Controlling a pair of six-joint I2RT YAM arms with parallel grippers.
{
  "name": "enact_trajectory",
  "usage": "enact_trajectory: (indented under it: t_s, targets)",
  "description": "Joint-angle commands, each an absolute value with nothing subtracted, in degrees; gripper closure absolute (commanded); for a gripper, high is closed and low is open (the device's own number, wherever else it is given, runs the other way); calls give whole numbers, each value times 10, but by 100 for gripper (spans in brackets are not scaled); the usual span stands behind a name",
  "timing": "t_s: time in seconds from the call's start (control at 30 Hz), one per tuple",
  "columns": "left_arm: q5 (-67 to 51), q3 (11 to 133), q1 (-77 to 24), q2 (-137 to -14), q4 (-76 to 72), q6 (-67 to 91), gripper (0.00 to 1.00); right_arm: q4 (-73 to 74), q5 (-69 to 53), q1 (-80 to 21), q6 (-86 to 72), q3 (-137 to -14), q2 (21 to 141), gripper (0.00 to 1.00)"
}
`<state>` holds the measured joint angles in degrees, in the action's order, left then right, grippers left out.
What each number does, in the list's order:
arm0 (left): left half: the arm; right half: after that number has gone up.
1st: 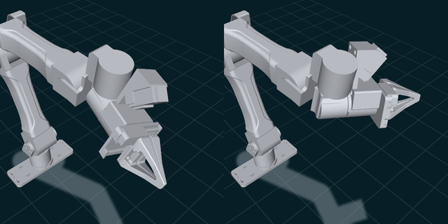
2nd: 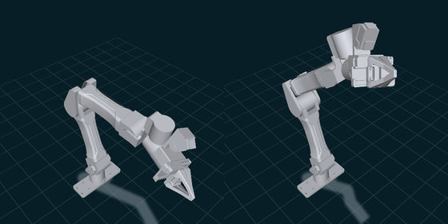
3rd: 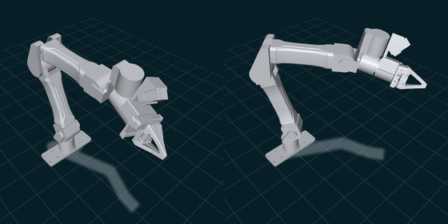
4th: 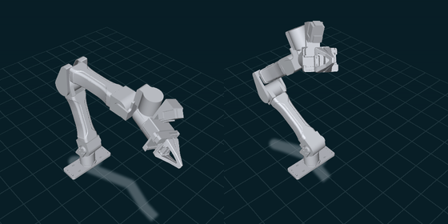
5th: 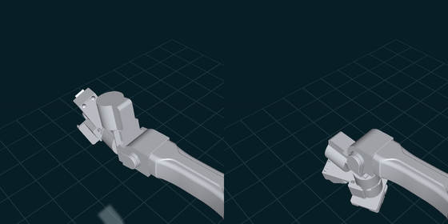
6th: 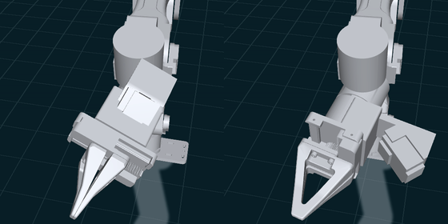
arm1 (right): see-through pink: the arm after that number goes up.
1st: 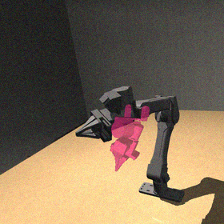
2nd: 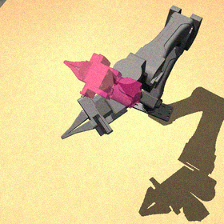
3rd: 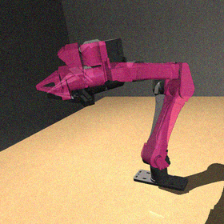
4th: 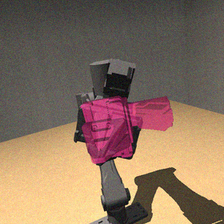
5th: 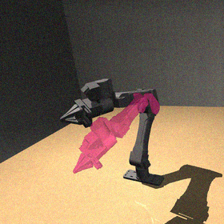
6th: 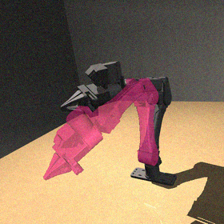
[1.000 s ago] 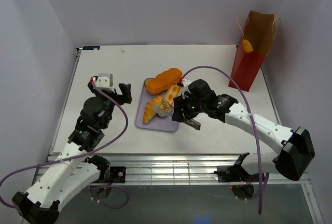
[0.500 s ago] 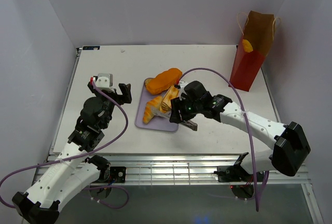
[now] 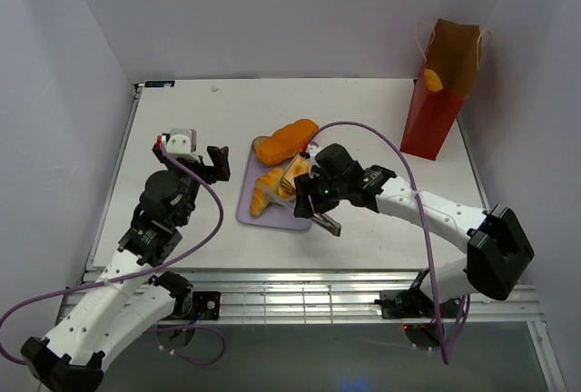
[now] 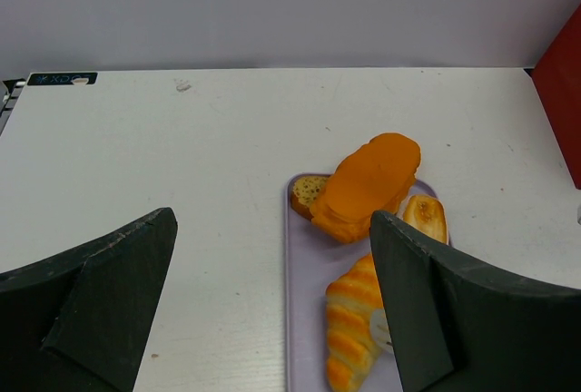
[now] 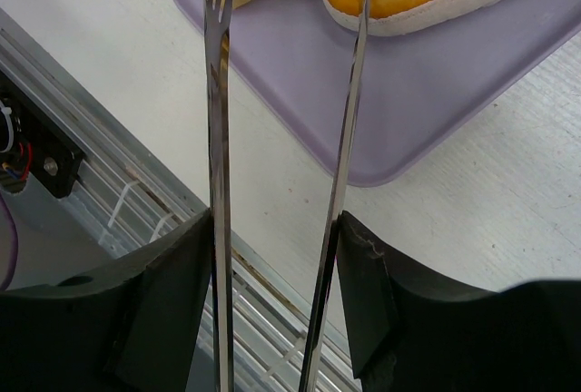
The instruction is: Place the fake bread into the paper bag
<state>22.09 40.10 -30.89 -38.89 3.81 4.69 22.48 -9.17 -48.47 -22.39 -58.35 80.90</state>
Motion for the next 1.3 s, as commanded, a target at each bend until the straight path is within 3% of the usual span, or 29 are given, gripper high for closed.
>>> enact_trajectory:
  t_s: [0.0,0.8,1.03,1.27]
  targets:
    - [220,401,-312,-382,27,43,2,196,-91,-490,-228,-612,813,40]
    - [215,401,-312,-380,27,45,2,212,-91,-498,-226,-653,860,48]
    - [216,401,-312,-378,27,45,2,213,-98,-499,-229,-655,854,61]
    - [216,400,-312,-376,27,45,2,223,-90,-498,-225,-671,837,63]
